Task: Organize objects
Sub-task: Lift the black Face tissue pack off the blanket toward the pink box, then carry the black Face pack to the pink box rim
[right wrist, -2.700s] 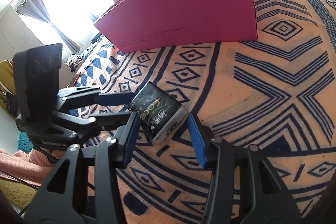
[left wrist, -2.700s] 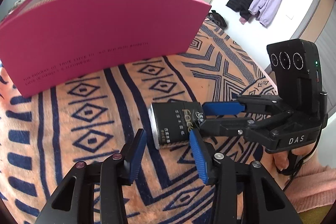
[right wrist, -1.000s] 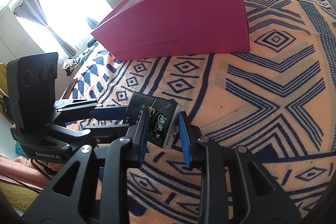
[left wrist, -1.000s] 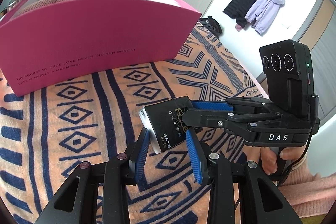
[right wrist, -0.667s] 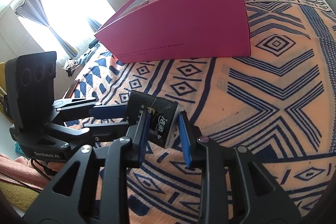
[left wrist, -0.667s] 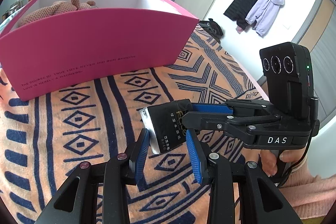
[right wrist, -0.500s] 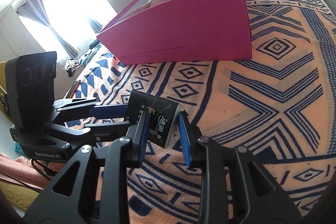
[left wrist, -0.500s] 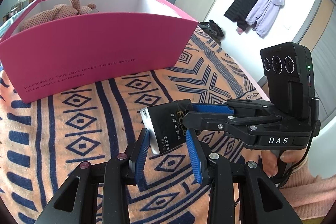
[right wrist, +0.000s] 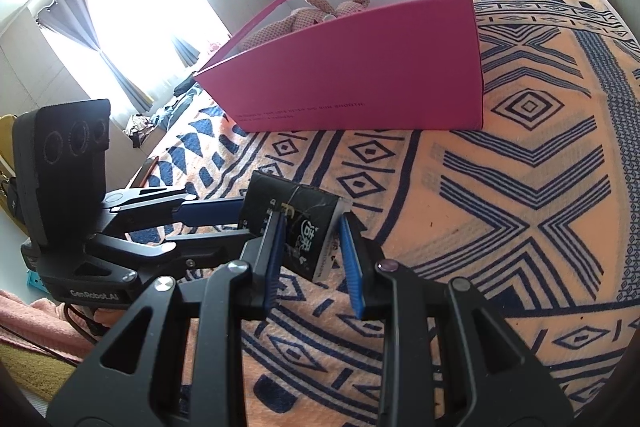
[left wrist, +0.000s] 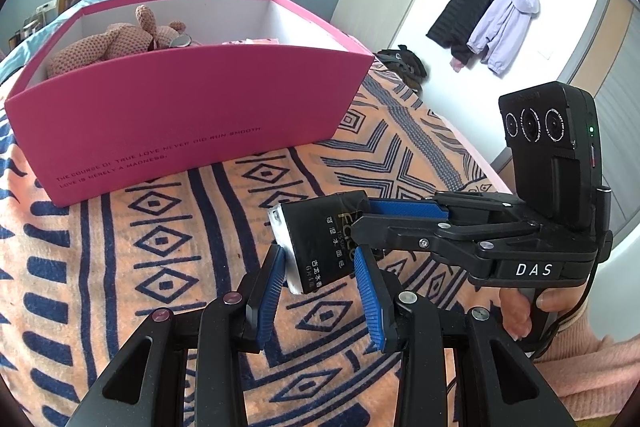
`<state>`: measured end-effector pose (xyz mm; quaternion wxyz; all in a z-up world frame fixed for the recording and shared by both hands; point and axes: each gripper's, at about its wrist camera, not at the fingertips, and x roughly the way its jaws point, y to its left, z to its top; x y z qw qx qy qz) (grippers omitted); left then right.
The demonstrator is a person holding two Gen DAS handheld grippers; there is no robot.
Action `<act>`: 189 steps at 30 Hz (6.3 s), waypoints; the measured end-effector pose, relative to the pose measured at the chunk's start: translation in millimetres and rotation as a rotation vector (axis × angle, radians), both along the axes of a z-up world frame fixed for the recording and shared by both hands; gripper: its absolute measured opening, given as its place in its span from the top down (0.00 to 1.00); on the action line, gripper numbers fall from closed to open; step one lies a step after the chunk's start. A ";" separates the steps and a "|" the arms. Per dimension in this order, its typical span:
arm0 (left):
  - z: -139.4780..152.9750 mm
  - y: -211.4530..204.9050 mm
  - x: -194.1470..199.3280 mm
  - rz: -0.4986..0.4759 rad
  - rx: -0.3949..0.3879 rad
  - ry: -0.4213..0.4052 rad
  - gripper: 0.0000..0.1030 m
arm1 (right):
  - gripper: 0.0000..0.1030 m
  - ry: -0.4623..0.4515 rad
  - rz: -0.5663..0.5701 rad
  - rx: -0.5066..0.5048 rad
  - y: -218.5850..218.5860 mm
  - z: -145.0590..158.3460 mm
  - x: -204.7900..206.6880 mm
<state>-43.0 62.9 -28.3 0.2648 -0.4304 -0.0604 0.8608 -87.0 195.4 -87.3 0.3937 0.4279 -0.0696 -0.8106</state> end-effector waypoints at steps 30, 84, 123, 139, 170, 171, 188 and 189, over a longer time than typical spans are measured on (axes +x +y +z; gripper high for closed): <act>13.8 -5.6 1.2 0.021 0.001 0.047 0.65 | 0.70 0.056 0.014 -0.025 -1.6 11.9 2.9; 45.8 -17.7 -16.0 0.061 -0.022 0.133 0.65 | 0.69 0.177 0.051 -0.044 -18.0 55.3 -14.3; 61.0 -25.0 -36.3 0.084 -0.037 0.180 0.65 | 0.69 0.230 0.062 -0.062 -26.9 76.1 -27.5; 63.8 -27.0 -41.8 0.091 -0.043 0.185 0.65 | 0.69 0.240 0.064 -0.071 -30.7 81.4 -31.8; 70.5 -32.8 -43.3 0.105 -0.045 0.207 0.65 | 0.69 0.255 0.072 -0.074 -36.2 88.1 -36.3; 70.4 -33.0 -43.4 0.105 -0.045 0.207 0.65 | 0.69 0.256 0.072 -0.074 -36.6 88.4 -36.9; 73.4 -36.6 -46.8 0.107 -0.046 0.210 0.65 | 0.69 0.262 0.071 -0.071 -40.5 90.3 -41.0; 73.4 -36.6 -46.6 0.108 -0.046 0.211 0.65 | 0.69 0.261 0.070 -0.071 -40.8 90.2 -41.7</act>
